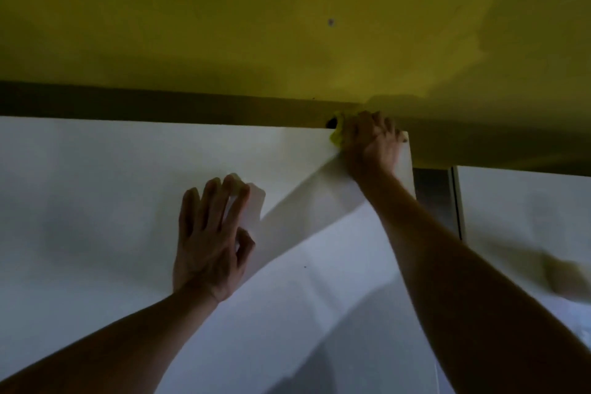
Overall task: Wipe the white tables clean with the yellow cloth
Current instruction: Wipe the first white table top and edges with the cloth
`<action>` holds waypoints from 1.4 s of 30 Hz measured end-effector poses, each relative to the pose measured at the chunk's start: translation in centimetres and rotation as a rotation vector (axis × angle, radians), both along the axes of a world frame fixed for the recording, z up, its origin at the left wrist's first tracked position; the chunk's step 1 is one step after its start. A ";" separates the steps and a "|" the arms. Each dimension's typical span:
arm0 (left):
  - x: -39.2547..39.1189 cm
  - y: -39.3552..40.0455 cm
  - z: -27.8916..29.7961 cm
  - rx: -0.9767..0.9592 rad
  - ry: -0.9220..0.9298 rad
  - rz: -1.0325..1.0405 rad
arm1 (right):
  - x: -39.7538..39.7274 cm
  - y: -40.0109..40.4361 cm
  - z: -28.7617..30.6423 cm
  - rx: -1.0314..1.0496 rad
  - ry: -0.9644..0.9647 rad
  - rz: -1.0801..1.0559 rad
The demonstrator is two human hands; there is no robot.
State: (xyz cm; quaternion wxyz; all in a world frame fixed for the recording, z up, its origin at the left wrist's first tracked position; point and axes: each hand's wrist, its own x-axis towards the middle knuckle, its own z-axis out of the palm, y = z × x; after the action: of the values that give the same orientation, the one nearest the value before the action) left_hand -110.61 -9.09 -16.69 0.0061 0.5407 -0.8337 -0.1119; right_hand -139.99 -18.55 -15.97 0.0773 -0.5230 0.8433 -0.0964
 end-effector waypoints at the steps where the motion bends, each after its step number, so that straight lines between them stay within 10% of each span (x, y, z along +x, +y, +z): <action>1: 0.0 0.0 -0.1 -0.003 -0.005 -0.001 | 2.1 -0.3 -0.1 0.029 0.018 0.066; 10: 0.2 -0.1 -0.7 -0.039 -0.033 -0.006 | 14.2 -4.7 0.1 0.051 -0.114 0.596; 18: -0.1 0.0 -0.5 -0.021 -0.009 -0.006 | -4.2 0.9 0.0 0.002 -0.102 0.210; 22: -0.3 0.1 -0.2 -0.016 0.012 0.000 | -0.9 0.4 -0.1 -0.041 -0.040 0.060; 30: 0.1 0.0 -0.9 -0.052 -0.010 -0.010 | 14.6 -3.8 0.5 0.031 -0.105 0.486; 42: -0.1 0.0 -0.6 -0.066 0.045 0.000 | -5.1 1.5 -0.4 -0.107 -0.088 0.038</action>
State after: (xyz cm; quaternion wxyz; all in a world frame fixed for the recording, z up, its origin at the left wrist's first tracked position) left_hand -110.72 -9.13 -17.32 0.0424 0.5376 -0.8366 -0.0964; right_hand -145.09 -17.09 -16.39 0.0881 -0.5377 0.8225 -0.1630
